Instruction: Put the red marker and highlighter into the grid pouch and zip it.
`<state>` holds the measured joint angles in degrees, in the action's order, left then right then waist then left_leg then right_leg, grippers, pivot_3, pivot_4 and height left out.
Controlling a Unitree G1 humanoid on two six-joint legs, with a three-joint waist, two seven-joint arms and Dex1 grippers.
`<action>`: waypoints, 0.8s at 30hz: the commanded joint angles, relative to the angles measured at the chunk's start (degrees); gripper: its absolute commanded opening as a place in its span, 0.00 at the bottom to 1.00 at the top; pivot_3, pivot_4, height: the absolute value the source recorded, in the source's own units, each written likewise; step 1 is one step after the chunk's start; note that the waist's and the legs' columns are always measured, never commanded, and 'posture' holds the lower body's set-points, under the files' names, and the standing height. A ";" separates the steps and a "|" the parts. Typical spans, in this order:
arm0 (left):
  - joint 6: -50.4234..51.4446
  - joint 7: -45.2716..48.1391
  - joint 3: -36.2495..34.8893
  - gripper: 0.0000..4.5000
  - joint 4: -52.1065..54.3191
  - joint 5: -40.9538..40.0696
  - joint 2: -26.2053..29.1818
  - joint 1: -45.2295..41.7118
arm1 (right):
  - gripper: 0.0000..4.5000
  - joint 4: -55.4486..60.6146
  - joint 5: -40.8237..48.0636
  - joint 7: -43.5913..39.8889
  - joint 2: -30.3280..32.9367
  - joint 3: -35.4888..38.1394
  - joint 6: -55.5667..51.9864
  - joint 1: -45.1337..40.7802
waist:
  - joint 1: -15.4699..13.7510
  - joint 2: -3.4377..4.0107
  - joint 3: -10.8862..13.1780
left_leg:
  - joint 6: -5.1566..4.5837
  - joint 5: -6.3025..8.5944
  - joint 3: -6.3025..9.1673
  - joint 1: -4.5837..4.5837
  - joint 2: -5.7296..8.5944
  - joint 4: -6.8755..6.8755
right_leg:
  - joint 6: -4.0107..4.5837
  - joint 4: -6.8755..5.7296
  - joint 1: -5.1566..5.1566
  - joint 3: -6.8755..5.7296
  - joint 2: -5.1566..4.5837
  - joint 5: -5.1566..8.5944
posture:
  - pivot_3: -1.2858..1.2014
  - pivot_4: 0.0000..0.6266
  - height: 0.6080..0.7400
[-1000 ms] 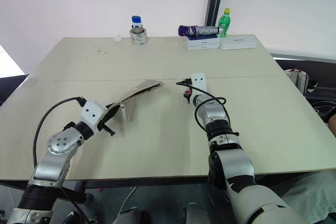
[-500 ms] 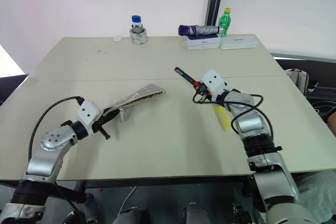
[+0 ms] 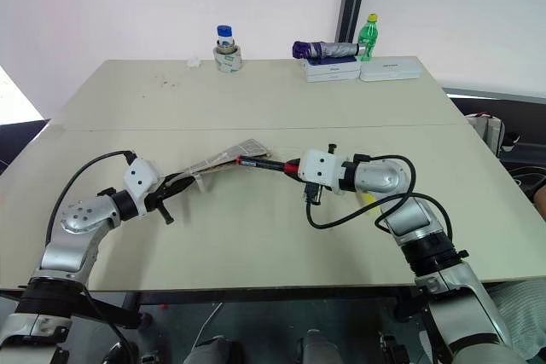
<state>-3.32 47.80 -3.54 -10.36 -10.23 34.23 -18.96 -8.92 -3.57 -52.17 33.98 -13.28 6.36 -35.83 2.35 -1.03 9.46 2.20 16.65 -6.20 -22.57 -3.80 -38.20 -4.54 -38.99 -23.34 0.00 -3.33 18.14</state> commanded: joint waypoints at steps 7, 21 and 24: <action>-0.55 0.04 -1.41 0.00 3.39 -1.56 0.59 0.23 | 0.07 -2.91 -3.54 3.00 -1.06 -0.38 2.58 -2.56 | 0.01 0.00 0.00 | 0.01 0.00 -0.01 0.00 0.00 -0.01 | 0.00 0.00 0.00 0.00 0.01 0.00 | 0.52 0.24 1.00; -5.09 0.66 2.56 0.00 3.23 1.42 -0.17 -1.22 | 0.07 0.45 -10.93 5.77 -7.67 -7.72 6.89 -4.91 | 0.06 0.00 0.00 | 0.02 -0.01 -0.01 0.00 -0.01 -0.02 | 0.00 -0.02 -0.01 0.00 0.03 0.00 | 0.52 0.24 1.00; -5.39 0.68 2.57 0.00 3.05 1.15 -0.42 -1.69 | 0.07 1.17 -14.98 8.23 -9.44 -10.16 9.39 -4.44 | 0.03 0.00 0.00 | 0.02 -0.01 -0.02 0.00 -0.01 -0.03 | 0.00 -0.02 0.00 0.00 0.02 0.00 | 0.52 0.24 1.00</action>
<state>-7.06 48.33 -1.11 -8.72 -8.85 34.12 -19.36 -11.29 -16.93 -45.17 25.87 -21.45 12.81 -39.32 2.38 -1.03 9.46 2.22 16.63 -6.22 -22.57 -3.79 -38.23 -4.54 -39.00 -23.34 0.00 -3.34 18.14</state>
